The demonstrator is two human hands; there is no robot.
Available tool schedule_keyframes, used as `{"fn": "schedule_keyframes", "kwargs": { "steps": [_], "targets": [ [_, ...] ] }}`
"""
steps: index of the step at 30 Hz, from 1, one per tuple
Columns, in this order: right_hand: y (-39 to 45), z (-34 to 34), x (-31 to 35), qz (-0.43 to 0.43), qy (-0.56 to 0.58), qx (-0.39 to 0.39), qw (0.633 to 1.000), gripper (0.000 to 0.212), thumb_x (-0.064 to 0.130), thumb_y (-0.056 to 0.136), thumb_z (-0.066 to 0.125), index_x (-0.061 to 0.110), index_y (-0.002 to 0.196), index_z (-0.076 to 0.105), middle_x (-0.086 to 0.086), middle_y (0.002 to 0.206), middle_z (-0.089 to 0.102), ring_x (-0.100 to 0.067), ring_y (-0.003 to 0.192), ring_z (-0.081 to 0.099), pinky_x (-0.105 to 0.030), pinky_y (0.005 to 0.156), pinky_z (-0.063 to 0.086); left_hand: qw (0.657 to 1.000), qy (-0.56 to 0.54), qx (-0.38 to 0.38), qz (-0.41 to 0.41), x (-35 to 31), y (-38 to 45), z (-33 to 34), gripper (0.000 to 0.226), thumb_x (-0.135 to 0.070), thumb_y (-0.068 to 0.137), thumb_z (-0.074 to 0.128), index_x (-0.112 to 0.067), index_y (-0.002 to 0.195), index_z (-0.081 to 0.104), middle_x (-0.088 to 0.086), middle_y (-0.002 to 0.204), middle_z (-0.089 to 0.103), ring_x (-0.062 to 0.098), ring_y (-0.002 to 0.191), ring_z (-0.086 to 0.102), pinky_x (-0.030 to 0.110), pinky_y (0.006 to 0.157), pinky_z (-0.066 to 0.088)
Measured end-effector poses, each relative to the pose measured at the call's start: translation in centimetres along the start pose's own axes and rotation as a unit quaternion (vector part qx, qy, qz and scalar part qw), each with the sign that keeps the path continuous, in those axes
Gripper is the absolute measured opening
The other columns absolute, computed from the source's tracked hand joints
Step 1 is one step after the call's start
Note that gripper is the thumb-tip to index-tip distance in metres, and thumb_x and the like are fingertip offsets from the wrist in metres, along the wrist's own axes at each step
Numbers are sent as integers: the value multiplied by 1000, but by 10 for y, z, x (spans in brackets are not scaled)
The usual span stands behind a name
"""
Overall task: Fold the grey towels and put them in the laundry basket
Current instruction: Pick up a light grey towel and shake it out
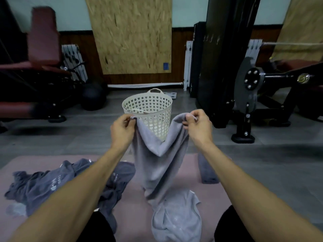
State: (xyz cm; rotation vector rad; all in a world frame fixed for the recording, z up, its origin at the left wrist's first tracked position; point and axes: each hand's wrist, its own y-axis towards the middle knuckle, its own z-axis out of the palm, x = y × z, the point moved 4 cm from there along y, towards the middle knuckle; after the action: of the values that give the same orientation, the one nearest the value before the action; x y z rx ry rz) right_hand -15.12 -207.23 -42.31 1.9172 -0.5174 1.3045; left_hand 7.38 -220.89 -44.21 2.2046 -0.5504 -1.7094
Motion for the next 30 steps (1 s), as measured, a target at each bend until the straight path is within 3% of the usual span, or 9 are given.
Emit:
{"fn": "schedule_keyframes", "kwargs": {
  "steps": [3,9,12,16,19,22,25,30],
  "targets": [
    [14,-12,80,-81,-29,12,996,13,25,98,50,14,92,54,3,86,61,-14,82,60,-27,68,49,997,-4,-20,69,-75,32,-23,14,-12,92,56,-21,90,66,-1,89,69,15,87,66,43,84,55],
    [17,-42,199,-174,7,-13,985,16,29,99,48,14,94,52,6,86,59,-8,80,57,-25,64,45,984,-43,-23,174,-210,58,-62,14,-8,93,57,-18,90,67,-3,86,68,5,80,64,31,78,54],
    [12,-59,249,-229,28,-21,973,15,26,99,48,12,95,52,5,93,61,-6,85,57,-19,67,41,966,-1,-42,254,-266,58,-76,14,-13,91,59,-24,90,67,0,96,68,9,89,65,26,81,53],
    [7,-77,304,-302,15,-31,953,15,26,99,50,17,87,48,5,88,58,-9,83,54,-13,62,37,937,16,-67,342,-325,49,-90,13,-12,90,59,-18,93,70,-10,92,64,11,93,62,29,83,50],
    [8,-88,326,-328,6,-57,943,14,25,98,52,16,89,49,1,91,60,-15,87,56,-21,67,36,922,6,-69,380,-350,42,-95,13,-9,90,58,-16,91,69,-18,86,61,8,90,60,26,81,49],
    [8,-96,340,-350,19,-78,933,14,25,98,54,14,90,51,-1,90,61,-18,87,58,-27,72,42,924,-17,-80,374,-361,46,-104,14,-15,93,58,-25,91,68,-18,88,61,8,89,61,25,79,50],
    [7,-101,347,-368,39,-104,923,14,25,98,54,13,90,51,2,87,60,-15,85,58,-23,71,41,925,-59,-89,365,-359,55,-109,13,-20,94,59,-30,94,67,-2,97,67,8,88,65,23,77,52],
    [16,-89,311,-353,20,-118,928,13,19,97,51,12,87,48,6,79,54,-10,76,52,-12,62,37,945,-40,-65,318,-319,57,-89,13,-17,94,60,-21,97,72,-3,95,70,3,84,65,14,72,49]
  ]
}}
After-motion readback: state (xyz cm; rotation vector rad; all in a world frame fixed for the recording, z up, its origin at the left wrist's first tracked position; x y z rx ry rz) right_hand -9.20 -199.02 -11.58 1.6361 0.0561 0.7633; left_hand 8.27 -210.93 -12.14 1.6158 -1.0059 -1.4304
